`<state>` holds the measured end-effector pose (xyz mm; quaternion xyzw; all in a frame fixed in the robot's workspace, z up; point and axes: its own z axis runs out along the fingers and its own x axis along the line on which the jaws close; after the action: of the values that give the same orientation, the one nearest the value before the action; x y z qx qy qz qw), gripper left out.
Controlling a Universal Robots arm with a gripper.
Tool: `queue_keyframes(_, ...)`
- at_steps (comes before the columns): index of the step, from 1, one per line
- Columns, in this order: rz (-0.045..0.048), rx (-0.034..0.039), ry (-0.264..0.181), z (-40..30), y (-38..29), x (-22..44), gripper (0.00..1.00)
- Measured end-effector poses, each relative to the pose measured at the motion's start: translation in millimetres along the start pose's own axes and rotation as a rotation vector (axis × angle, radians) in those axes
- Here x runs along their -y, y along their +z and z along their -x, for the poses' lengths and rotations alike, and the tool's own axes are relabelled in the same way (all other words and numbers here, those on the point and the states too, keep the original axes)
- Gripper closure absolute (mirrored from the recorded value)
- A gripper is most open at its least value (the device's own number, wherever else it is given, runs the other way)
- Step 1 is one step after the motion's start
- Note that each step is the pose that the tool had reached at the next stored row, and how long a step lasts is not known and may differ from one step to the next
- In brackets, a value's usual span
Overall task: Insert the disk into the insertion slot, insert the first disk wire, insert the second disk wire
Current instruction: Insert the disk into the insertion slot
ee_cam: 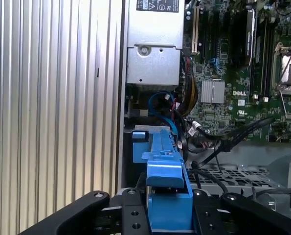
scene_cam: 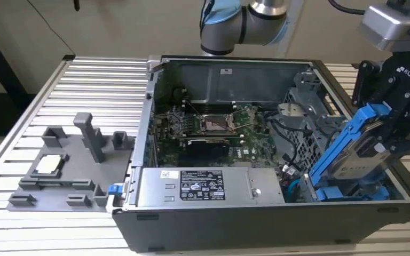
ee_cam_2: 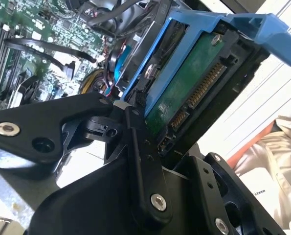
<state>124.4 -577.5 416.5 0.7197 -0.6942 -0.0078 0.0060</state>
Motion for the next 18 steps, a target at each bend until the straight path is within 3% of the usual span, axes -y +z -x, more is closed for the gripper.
queue_keyframes(2,-0.0002,0.005,0.0,0.1,1.7,1.4,0.67)
queue_keyframes(9,-0.0002,0.0072,0.0,0.1,6.8,2.8,0.67)
queue_keyframes(18,-0.0003,0.0075,0.001,0.7,22.4,4.0,0.67)
